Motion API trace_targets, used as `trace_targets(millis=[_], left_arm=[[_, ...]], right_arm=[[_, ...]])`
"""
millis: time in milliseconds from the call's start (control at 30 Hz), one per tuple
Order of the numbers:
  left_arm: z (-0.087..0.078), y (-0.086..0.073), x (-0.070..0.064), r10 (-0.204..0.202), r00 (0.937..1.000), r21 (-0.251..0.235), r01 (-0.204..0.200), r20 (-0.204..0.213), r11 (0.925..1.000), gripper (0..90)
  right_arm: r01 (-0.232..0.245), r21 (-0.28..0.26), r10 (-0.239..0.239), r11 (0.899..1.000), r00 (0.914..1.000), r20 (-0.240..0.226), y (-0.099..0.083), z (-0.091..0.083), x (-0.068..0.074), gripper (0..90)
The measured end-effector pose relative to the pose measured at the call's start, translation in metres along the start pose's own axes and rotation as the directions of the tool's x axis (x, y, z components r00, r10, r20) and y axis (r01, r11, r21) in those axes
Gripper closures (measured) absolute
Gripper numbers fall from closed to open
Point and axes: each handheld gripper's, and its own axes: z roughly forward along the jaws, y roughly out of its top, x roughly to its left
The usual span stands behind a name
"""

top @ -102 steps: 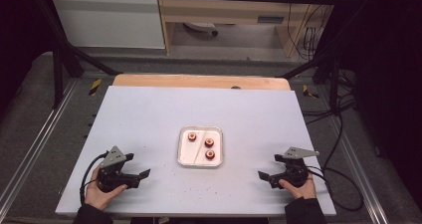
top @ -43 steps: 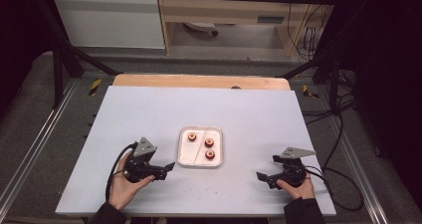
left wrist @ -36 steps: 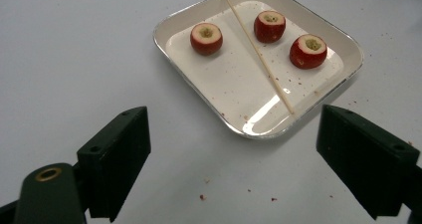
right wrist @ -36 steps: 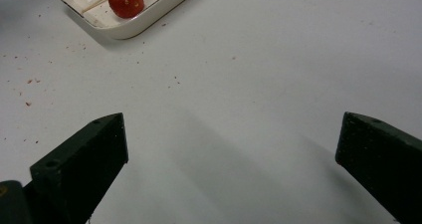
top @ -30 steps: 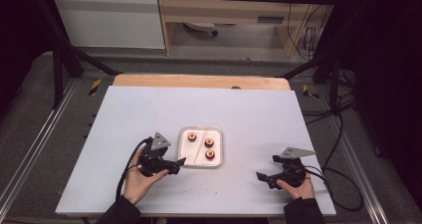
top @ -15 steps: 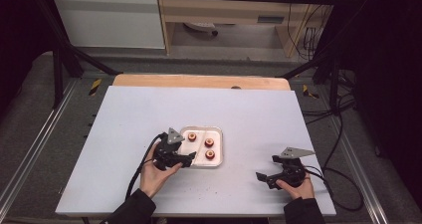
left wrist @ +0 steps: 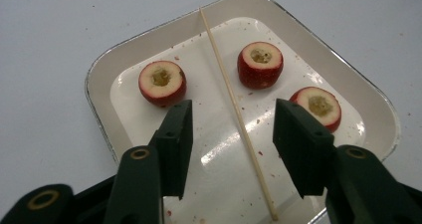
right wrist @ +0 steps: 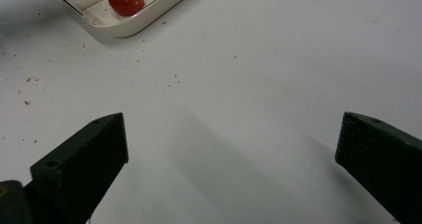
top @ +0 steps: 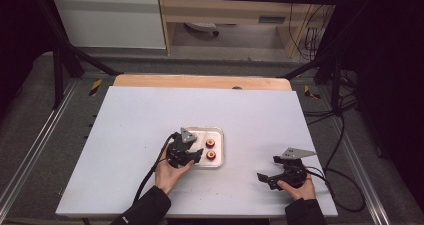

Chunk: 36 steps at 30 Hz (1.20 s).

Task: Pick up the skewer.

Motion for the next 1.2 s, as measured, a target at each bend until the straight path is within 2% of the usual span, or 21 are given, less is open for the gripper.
trace_targets(millis=[100, 333, 800, 1033, 1200], left_arm=[[0.006, -0.001, -0.001, -0.008, 1.0000, 0.007, 0.008, -0.004, 0.9999, 54.9], [0.014, -0.001, -0.006, -0.005, 0.9998, 0.008, 0.005, -0.021, 1.0000, 67.6], [0.021, -0.005, -0.011, -0.042, 0.9980, 0.013, 0.043, -0.048, 0.9990, 78.8], [0.021, -0.007, -0.013, -0.088, 0.9945, -0.007, 0.088, -0.057, 0.9961, 86.1], [0.020, -0.008, -0.012, -0.105, 0.9926, -0.018, 0.104, -0.060, 0.9944, 88.0]], right_arm=[[0.000, -0.001, 0.000, 1.000, 1.0000, -0.001, 0.000, 0.000, 0.000, 0.7], [-0.003, 0.003, 0.003, 1.000, 1.0000, -0.003, 0.000, 0.000, 0.000, 0.7], [-0.001, 0.003, 0.001, 1.000, 1.0000, -0.004, 0.000, 0.000, 0.000, 0.7], [-0.001, 0.006, 0.001, 1.000, 1.0000, -0.003, 0.000, 0.001, 0.000, 0.7], [0.006, 0.006, -0.006, 1.000, 1.0000, -0.003, 0.000, 0.001, 0.000, 0.8]])
